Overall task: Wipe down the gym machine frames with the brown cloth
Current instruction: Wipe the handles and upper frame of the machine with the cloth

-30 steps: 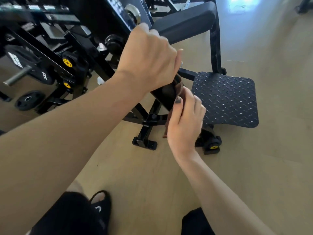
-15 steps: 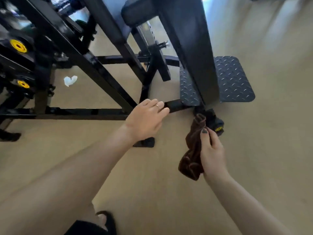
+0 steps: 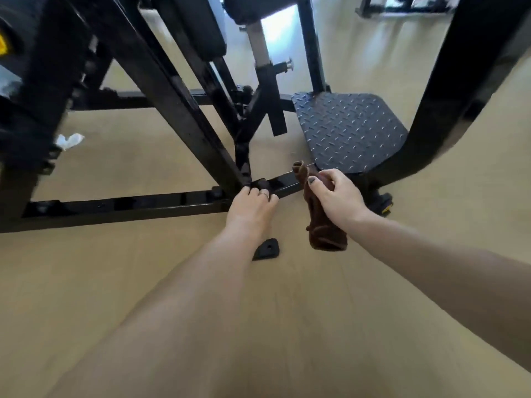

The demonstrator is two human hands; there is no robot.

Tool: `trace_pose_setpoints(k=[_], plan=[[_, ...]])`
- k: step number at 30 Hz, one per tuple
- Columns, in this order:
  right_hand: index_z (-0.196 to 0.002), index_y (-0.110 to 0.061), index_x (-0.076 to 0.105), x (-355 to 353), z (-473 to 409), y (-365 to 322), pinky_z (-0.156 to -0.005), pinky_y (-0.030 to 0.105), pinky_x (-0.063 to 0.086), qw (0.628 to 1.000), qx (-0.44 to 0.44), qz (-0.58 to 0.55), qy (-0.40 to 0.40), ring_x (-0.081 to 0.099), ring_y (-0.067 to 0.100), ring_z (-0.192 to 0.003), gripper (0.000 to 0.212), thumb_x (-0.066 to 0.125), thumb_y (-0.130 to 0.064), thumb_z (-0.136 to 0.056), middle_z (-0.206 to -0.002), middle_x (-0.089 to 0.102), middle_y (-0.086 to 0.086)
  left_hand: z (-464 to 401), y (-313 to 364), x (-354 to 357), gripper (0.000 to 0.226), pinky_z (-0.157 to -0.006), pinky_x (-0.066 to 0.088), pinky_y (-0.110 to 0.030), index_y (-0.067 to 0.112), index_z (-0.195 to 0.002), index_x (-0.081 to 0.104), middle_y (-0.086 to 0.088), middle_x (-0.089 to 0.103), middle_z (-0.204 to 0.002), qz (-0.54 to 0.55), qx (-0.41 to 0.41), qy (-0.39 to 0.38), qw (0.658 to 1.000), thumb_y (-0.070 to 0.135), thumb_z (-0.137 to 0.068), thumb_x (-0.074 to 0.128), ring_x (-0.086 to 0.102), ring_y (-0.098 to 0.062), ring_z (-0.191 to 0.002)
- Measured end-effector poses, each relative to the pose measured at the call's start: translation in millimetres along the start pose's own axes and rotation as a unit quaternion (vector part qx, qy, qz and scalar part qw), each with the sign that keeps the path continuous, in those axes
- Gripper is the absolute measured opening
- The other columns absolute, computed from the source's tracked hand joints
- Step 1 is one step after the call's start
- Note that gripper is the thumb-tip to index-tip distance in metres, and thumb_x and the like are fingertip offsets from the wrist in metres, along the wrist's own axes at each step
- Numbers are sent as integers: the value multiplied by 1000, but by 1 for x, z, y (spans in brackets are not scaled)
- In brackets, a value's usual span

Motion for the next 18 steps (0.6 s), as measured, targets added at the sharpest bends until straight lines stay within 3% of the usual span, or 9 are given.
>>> trace_pose_setpoints(k=[5, 10, 14, 18], plan=[[-131, -34, 59, 17, -30, -42, -81, 28, 42, 984, -63, 161, -29, 60, 14, -93, 32, 60, -44, -101, -107, 63, -8, -5, -16, 9, 65, -119, 34, -42, 12, -156, 32, -12, 46, -153, 26, 13, 38, 999, 24, -99, 59, 46, -29, -139], [-131, -34, 57, 10, -64, -56, -73, 35, 58, 962, -105, 241, -69, 66, 14, -82, 30, 59, -42, -102, -102, 65, -4, -13, -34, 47, 61, -120, 28, -39, 9, -160, 20, -13, 37, -160, 59, -3, 11, 998, 21, -104, 42, 39, -29, -144], [-136, -27, 56, 3, -97, -44, -91, 44, 54, 926, -150, 343, -54, 60, 23, -100, 34, 57, -37, -104, -118, 62, 5, -28, -31, 65, 68, -125, 15, -38, 9, -162, 10, -12, 19, -168, 96, -6, 15, 995, 22, -104, 43, 23, -27, -153], [-138, -24, 57, 18, -131, -15, -95, 46, 52, 915, -160, 367, -41, 58, 31, -111, 36, 55, -37, -104, -122, 62, 10, -39, -20, 85, 71, -126, -1, -40, 7, -162, -3, -12, -3, -170, 78, 0, 24, 997, 29, -107, 36, 2, -26, -158]])
Point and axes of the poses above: each hand's wrist, its own z-axis away from the middle knuckle, its own x-axis out of the palm, y = z × x, the point moved 8 cm from there along -z, towards the middle knuckle
